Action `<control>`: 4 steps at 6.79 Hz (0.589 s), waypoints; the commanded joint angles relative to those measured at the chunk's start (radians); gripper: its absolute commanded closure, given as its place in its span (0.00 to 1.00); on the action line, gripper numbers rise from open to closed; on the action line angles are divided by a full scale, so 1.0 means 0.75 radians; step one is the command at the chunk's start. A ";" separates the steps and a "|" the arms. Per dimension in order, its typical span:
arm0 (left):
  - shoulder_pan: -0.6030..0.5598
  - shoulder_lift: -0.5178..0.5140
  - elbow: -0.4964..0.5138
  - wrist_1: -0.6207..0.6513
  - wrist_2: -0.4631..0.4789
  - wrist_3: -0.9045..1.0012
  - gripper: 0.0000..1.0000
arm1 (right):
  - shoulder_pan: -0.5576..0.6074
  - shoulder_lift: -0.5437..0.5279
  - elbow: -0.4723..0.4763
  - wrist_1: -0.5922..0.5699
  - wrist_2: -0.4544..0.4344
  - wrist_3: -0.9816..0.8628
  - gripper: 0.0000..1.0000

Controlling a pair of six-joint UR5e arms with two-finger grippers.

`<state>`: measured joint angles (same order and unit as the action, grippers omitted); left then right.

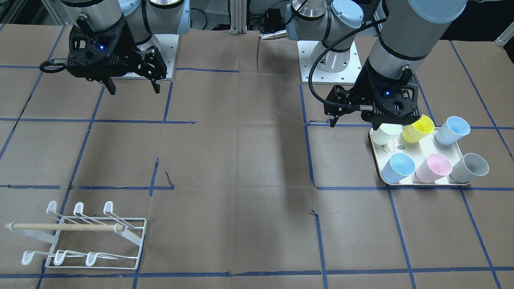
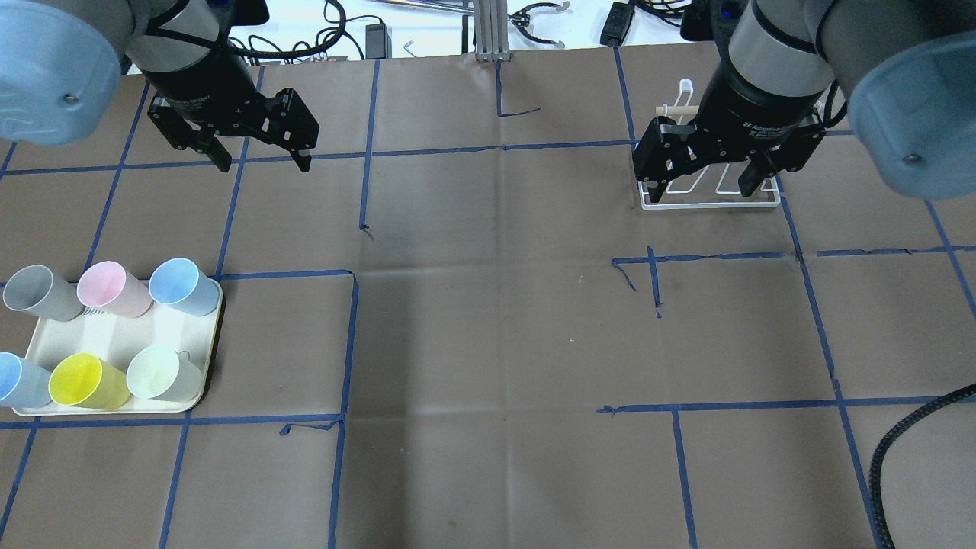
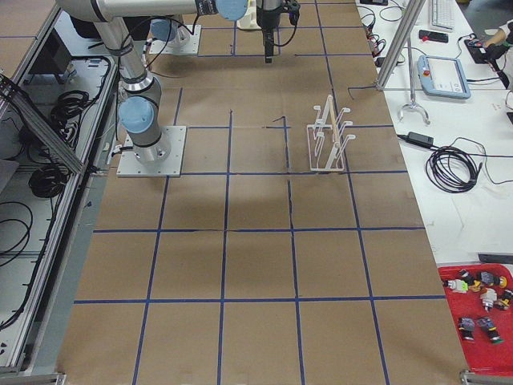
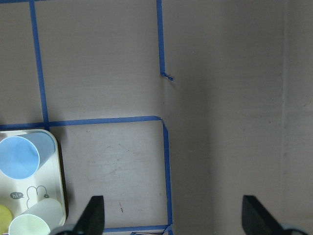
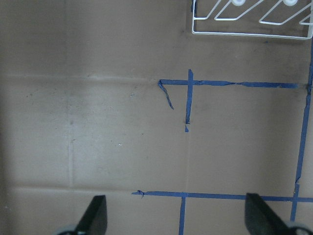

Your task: Transfer IKEA cup to right arm and place on rack

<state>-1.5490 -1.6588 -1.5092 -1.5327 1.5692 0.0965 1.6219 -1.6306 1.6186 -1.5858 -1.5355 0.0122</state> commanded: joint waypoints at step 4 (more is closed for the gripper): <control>0.277 0.082 -0.188 0.069 -0.002 0.247 0.01 | -0.001 0.000 0.002 0.000 0.000 0.000 0.00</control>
<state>-1.4267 -1.6209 -1.5934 -1.5141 1.5695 0.2400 1.6219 -1.6306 1.6193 -1.5861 -1.5355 0.0123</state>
